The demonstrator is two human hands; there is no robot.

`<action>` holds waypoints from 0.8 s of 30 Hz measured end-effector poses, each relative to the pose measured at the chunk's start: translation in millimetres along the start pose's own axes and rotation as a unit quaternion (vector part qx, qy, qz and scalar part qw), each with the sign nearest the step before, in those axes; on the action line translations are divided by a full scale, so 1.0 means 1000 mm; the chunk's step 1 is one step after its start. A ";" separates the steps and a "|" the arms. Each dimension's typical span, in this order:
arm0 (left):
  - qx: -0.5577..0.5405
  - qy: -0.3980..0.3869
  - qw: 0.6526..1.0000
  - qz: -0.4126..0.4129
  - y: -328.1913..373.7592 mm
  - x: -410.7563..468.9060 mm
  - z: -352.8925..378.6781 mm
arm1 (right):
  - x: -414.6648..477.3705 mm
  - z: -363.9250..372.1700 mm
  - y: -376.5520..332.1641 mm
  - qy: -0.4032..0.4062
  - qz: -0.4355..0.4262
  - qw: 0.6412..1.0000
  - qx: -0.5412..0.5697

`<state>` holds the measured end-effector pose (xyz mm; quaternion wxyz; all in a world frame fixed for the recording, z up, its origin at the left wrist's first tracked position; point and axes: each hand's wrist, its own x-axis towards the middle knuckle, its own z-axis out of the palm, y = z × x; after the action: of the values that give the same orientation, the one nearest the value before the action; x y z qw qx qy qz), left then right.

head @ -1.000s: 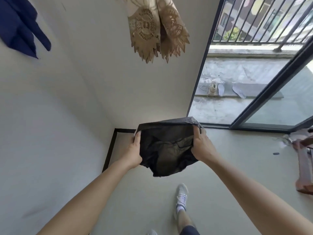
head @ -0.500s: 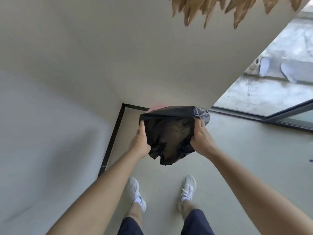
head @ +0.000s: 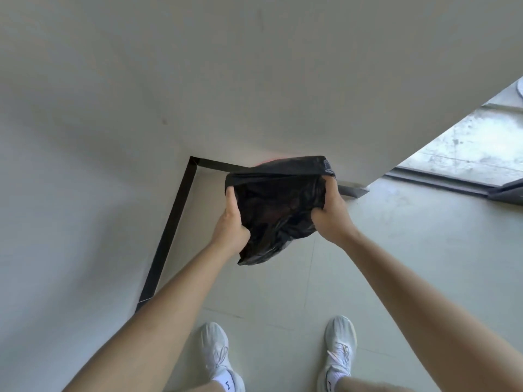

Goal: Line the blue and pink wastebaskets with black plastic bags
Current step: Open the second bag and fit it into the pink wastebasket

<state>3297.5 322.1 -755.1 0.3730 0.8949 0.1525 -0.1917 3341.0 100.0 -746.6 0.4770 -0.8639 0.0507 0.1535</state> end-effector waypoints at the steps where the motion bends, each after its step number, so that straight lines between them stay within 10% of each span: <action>1: -0.017 0.014 1.000 0.001 -0.010 0.013 0.015 | 0.012 0.008 0.016 0.015 -0.014 1.000 0.004; 20: -0.409 0.109 0.904 0.053 -0.062 0.238 0.195 | 0.168 0.055 0.189 0.043 -0.328 0.870 -0.365; 24: -0.305 0.092 0.946 0.060 -0.061 0.243 0.194 | 0.173 0.063 0.185 0.041 -0.297 0.877 -0.375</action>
<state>3441.1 253.9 -1029.4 0.6230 0.7599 0.1832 -0.0296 3448.1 63.4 -981.4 0.1383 -0.9579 -0.2503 -0.0236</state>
